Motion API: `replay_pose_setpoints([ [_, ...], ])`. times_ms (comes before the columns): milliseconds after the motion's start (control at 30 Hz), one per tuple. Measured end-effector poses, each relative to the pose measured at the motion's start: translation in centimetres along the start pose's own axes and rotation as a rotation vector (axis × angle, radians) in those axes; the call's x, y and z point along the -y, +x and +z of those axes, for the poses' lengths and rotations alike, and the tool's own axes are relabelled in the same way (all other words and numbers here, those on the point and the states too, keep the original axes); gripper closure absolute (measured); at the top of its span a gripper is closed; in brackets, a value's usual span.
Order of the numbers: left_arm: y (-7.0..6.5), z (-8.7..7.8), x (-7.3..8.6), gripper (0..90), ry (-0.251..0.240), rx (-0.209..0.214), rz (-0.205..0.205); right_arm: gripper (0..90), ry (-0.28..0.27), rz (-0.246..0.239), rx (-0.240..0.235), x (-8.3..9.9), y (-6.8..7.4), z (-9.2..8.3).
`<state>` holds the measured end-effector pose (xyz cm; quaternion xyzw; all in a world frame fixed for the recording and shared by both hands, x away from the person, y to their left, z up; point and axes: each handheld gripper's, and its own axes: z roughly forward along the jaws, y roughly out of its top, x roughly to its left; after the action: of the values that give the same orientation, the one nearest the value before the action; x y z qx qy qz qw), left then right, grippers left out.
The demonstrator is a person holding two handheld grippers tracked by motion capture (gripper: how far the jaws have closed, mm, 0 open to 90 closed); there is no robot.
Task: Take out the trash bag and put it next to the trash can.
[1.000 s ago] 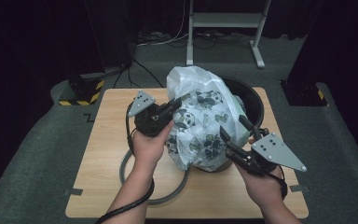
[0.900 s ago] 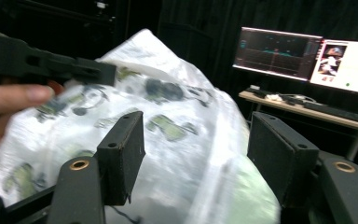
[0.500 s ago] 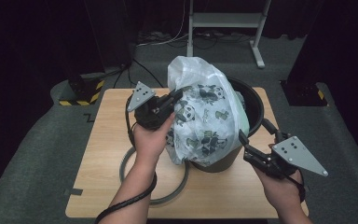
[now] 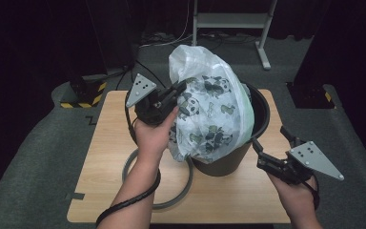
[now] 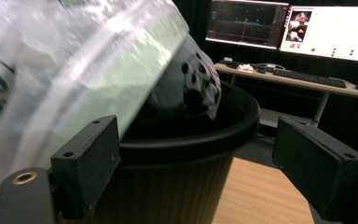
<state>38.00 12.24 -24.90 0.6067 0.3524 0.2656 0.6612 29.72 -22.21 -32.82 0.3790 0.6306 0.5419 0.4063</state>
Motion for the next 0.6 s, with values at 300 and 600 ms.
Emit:
replay_pose_setpoints([
  [300,0.1,-0.4,-0.7,89.0,-0.028,-0.002,0.003,14.1,0.038,0.026,0.027,1.1,-1.4,-0.1],
  [600,0.1,-1.1,-1.1,89.0,-0.066,0.000,0.015,13.7,0.071,-0.010,0.056,3.2,-1.5,0.7],
])
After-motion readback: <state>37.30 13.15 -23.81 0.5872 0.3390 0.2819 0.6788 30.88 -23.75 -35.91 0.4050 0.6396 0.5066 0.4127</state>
